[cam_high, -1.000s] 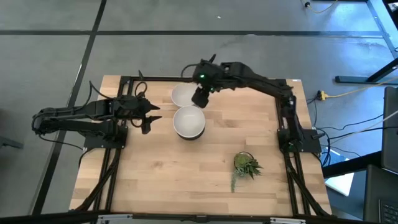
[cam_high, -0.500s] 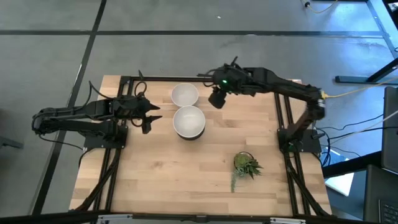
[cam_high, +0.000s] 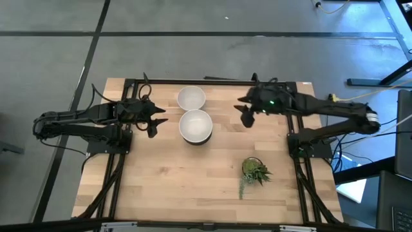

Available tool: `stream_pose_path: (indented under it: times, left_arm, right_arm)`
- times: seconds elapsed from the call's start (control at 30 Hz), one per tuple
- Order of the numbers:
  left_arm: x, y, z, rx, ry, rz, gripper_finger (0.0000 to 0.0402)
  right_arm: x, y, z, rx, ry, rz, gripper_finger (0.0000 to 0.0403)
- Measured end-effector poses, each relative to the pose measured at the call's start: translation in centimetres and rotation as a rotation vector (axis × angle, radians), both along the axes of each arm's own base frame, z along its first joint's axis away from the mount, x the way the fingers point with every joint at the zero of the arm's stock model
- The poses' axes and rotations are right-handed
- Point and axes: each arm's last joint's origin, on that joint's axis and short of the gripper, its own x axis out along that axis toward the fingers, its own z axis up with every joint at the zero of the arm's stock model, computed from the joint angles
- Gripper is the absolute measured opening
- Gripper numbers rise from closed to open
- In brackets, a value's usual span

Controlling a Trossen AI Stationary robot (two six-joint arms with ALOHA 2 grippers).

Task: Nest bowls inside each other
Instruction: Stack the top white bowl on top of the other bottom white bowl

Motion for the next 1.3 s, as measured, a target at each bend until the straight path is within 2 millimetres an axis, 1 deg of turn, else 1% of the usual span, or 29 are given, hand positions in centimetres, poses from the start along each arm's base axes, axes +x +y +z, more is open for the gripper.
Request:
stream_pose_path:
  times: [0.1,0.17,0.27,0.4,0.57,0.63,0.7,0.77,0.87,0.97,1.07,1.17,1.3]
  left_arm:
    - [0.1,0.0,0.1,0.004,-0.013,0.001,0.019]
    - [0.1,0.0,0.1,0.005,-0.011,0.003,0.019]
    - [0.3,0.1,-0.1,0.015,0.005,0.019,0.019]
    - [0.4,0.1,-0.1,0.015,0.007,0.019,0.019]
    - [0.4,0.1,-0.1,-0.02,-0.007,0.013,0.019]
    - [0.5,0.0,0.0,-0.046,-0.029,0.006,0.019]
    - [0.7,0.1,0.2,-0.041,-0.051,0.007,0.019]
    - [0.9,0.1,0.2,-0.019,-0.033,-0.005,0.019]
    - [1.1,0.5,0.2,0.04,0.019,0.003,0.019]
    - [1.6,1.3,-0.2,0.082,0.112,0.019,0.019]
    - [2.2,2.4,0.0,0.109,0.181,0.039,0.019]
    - [2.6,3.7,0.1,0.12,0.291,0.057,0.019]
    - [3.2,4.9,0.4,0.17,0.402,0.008,0.019]
  right_arm:
    - [-1.5,0.4,-1.5,0.01,-0.117,0.05,0.0184]
    - [-2.3,0.6,-2.9,0.029,-0.177,0.063,0.0184]
    - [-3.2,0.8,-4.2,0.055,-0.268,0.048,0.0184]
    - [-3.6,0.9,-5.6,0.086,-0.289,0.034,0.0184]
    - [-3.6,0.9,-5.7,0.101,-0.296,0.028,0.0184]
    - [-3.6,0.9,-5.4,0.091,-0.309,0.033,0.0184]
    - [-3.5,0.8,-5.0,0.07,-0.319,0.042,0.0184]
    - [-3.5,0.8,-4.7,0.057,-0.323,0.047,0.0184]
    - [-3.5,0.8,-4.5,0.046,-0.325,0.051,0.0184]
    - [-3.5,0.8,-4.4,0.047,-0.326,0.05,0.0184]
    - [-3.5,0.8,-4.4,0.048,-0.327,0.05,0.0184]
    - [-3.5,0.8,-4.4,0.062,-0.331,0.044,0.0184]
    - [-3.5,0.8,-4.4,0.071,-0.334,0.041,0.0184]
